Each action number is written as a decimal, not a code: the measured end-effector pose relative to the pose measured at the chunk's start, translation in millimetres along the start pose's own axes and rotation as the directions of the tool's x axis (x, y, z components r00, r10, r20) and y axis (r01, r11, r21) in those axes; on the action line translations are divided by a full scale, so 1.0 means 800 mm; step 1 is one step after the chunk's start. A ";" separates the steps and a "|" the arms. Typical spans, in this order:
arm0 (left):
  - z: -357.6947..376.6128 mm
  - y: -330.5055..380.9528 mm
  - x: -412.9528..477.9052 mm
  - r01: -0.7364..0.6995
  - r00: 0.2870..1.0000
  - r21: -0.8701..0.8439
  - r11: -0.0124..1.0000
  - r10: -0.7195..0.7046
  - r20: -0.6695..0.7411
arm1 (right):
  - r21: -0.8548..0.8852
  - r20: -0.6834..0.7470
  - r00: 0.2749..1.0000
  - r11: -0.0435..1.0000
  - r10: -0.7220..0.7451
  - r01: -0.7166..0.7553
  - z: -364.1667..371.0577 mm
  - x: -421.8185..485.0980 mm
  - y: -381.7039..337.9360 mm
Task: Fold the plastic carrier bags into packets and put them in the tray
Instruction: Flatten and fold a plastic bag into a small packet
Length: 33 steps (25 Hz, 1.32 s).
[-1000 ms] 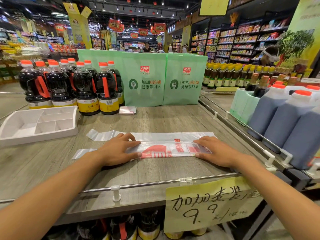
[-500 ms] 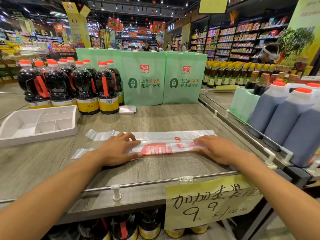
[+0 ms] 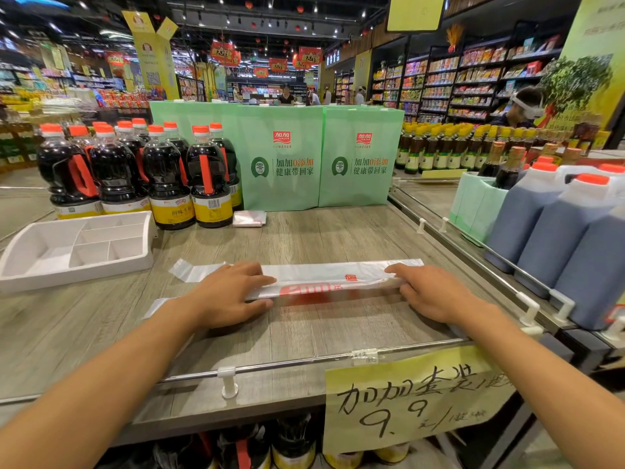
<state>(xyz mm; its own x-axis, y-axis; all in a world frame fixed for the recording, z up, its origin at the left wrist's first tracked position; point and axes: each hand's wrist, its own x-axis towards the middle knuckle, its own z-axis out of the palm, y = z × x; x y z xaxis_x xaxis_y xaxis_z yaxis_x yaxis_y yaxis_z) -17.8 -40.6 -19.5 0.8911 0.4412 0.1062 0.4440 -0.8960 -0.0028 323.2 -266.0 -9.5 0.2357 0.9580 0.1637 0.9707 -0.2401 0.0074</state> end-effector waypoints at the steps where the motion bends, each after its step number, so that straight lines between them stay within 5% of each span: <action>1: -0.004 0.001 0.000 0.019 1.000 -0.056 0.998 -0.019 -0.005 | 0.005 -0.032 0.999 1.000 0.013 -0.013 -0.001 -0.001 -0.001; 6: -0.024 0.006 -0.003 0.076 0.992 -0.126 0.989 -0.088 -0.092 | 0.038 -0.188 0.977 0.995 0.098 -0.092 -0.010 -0.003 -0.005; 11: -0.028 0.000 0.002 0.149 0.942 0.050 0.987 -0.127 -0.311 | -0.020 -0.212 0.967 0.989 0.140 -0.148 -0.010 -0.002 -0.004; 18: -0.002 -0.010 0.012 0.236 0.947 0.311 0.921 -0.146 -0.287 | -0.114 -0.008 0.997 0.990 0.078 -0.079 0.008 0.012 0.009; 24: 0.011 0.023 0.021 0.068 0.997 -0.194 0.979 -0.061 0.041 | -0.101 0.065 0.998 0.995 0.009 -0.002 0.013 0.012 0.007; 33: 0.023 0.067 0.063 0.069 0.977 -0.100 0.993 -0.046 0.210 | 0.141 0.228 0.961 0.982 -0.154 0.124 0.031 0.048 -0.089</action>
<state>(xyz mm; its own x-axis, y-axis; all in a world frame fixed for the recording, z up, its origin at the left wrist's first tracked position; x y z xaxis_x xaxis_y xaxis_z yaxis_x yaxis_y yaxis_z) 52.7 -65.8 -32.8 0.8694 0.4827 -0.1053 0.4924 -0.8642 0.1038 264.1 -208.4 -28.3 0.0877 0.9938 -0.0688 0.9892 -0.0950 -0.1113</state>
